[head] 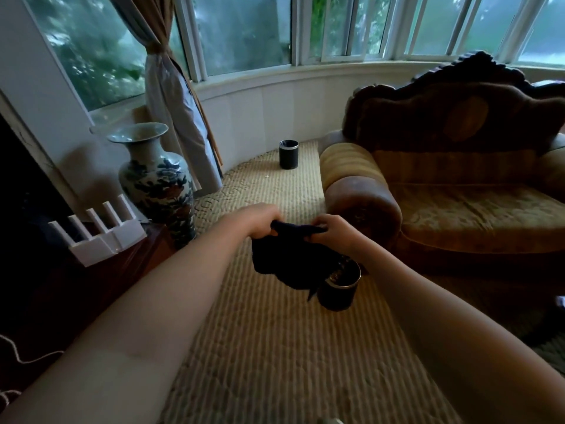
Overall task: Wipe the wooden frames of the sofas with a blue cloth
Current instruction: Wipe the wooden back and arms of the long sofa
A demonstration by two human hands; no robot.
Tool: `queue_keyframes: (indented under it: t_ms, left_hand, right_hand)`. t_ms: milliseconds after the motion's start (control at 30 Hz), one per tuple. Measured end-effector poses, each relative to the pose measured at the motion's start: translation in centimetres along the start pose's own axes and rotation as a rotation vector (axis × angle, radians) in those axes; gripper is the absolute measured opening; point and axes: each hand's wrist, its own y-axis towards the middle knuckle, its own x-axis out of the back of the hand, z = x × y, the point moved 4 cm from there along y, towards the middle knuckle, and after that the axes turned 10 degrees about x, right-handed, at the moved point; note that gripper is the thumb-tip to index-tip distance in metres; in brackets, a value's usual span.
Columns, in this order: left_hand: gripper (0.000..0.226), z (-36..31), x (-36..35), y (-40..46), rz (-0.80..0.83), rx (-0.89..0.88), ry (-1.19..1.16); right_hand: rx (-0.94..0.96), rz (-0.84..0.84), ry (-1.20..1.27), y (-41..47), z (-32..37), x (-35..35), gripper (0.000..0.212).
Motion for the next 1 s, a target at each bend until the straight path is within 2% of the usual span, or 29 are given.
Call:
queue_keyframes:
  t_ms: [133,300,467,533,633,733,833,900,1000]
  left_hand:
    - [0.017,2.6,0.7,3.8,-0.004,0.008,-0.129]
    - [0.014,5.0,1.8,10.9,0.141,0.052,-0.5]
    - [0.014,4.6,5.5,19.8,0.171,0.134,-0.768]
    - [0.018,4.2,7.0,24.1,0.175,0.152,-0.81]
    - [0.02,3.7,9.2,30.4,0.147,0.17,-0.748]
    - [0.017,3.5,11.6,35.9,0.065,0.165,-0.633]
    - [0.018,3.6,13.6,40.0,0.019,0.158,-0.563]
    - [0.022,3.7,14.4,42.4,0.014,0.151,-0.533]
    - [0.031,3.7,15.5,46.0,0.012,0.118,-0.49]
  right_hand:
    - [0.003,-0.003,0.006,5.3,-1.4,0.4,0.024]
    - [-0.042,-0.242,-0.085,13.0,-4.1,1.5,0.002]
    - [-0.117,-0.435,-0.025,21.9,-7.8,4.3,0.012]
    - [-0.184,-0.489,0.03,25.4,-9.5,5.6,0.021]
    - [-0.281,-0.55,0.141,29.6,-11.5,7.7,0.031]
    - [-0.233,-0.662,0.169,33.5,-13.1,10.2,0.026]
    - [-0.205,-0.552,0.274,37.7,-14.5,11.2,0.015]
    - [-0.205,-0.419,0.441,40.3,-15.1,10.6,0.021]
    - [-0.306,-0.343,0.74,43.9,-15.8,10.1,0.026]
